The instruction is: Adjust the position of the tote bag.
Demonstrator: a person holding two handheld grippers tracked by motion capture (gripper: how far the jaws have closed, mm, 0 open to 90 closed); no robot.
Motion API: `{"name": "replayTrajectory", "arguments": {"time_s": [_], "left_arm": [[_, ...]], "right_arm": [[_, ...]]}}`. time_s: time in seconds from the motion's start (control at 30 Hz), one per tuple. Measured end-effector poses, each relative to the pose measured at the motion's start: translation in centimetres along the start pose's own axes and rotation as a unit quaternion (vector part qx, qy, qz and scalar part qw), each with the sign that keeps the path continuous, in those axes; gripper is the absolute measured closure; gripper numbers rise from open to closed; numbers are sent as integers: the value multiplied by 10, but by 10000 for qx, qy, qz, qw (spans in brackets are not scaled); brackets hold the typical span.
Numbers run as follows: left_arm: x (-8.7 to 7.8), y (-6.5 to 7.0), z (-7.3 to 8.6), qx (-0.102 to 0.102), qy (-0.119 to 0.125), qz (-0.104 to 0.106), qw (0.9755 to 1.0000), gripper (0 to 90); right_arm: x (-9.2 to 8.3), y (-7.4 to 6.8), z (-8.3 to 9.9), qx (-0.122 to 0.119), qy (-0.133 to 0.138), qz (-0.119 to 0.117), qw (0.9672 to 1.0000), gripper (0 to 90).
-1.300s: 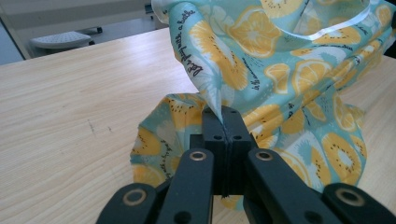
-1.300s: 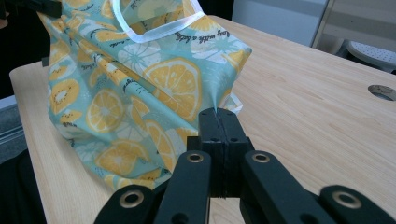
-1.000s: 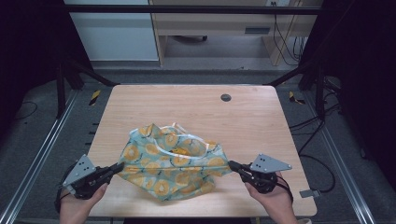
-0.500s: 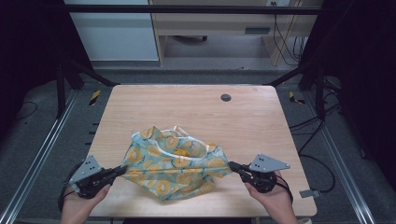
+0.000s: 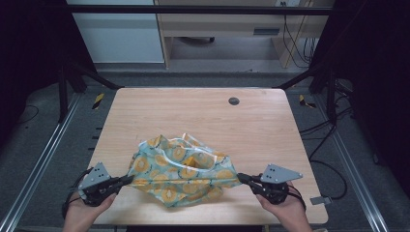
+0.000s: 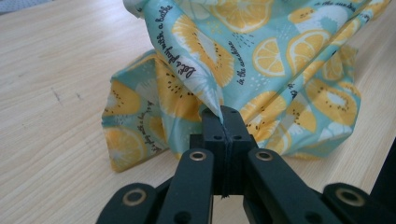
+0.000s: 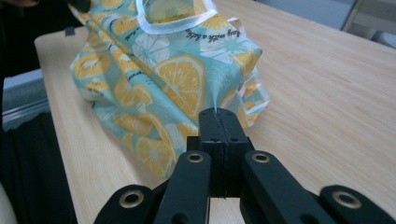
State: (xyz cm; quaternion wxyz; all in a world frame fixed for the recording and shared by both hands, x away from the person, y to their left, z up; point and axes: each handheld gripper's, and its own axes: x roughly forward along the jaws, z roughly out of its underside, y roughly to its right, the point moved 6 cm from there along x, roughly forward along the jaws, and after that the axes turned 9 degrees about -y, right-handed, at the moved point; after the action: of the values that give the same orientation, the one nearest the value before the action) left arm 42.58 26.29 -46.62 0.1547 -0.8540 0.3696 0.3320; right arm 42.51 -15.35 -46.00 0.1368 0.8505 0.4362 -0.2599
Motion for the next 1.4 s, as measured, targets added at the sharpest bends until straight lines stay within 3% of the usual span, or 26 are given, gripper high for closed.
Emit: {"name": "replayTrajectory", "arguments": {"time_s": [0.17, 0.3, 0.43, 0.47, 0.63, 0.83, 1.07, 1.23, 1.4], "left_arm": [[7, 0, 4, 93, -238, -44, 9997, 900], [18, -2, 10, 239, -593, -112, 9979, 900], [24, -3, 13, 295, -758, -148, 9966, 900], [29, -4, 14, 340, -859, -199, 9955, 900], [35, -7, 12, 527, -908, -480, 9933, 900], [51, -11, 15, 478, -1247, -524, 9897, 900], [62, -17, 11, 440, -1261, -673, 9888, 900], [70, -22, 10, 468, -1399, -701, 9866, 900], [74, -25, 8, 430, -1424, -702, 9864, 900]], "right_arm": [[8, -1, 9, -114, -329, -130, 9993, 900], [14, -3, 14, -159, -519, -204, 9983, 900], [19, -4, 16, -246, -646, -234, 9973, 900], [23, -5, 19, -327, -770, -256, 9962, 900], [31, -5, 24, -458, -1057, -311, 9929, 900], [49, 7, 27, -353, -1367, -239, 9897, 900], [57, 13, 30, -188, -1535, -105, 9879, 900], [60, 17, 31, -75, -1537, -42, 9881, 900], [61, 20, 30, 18, -1518, 27, 9884, 900]]}}
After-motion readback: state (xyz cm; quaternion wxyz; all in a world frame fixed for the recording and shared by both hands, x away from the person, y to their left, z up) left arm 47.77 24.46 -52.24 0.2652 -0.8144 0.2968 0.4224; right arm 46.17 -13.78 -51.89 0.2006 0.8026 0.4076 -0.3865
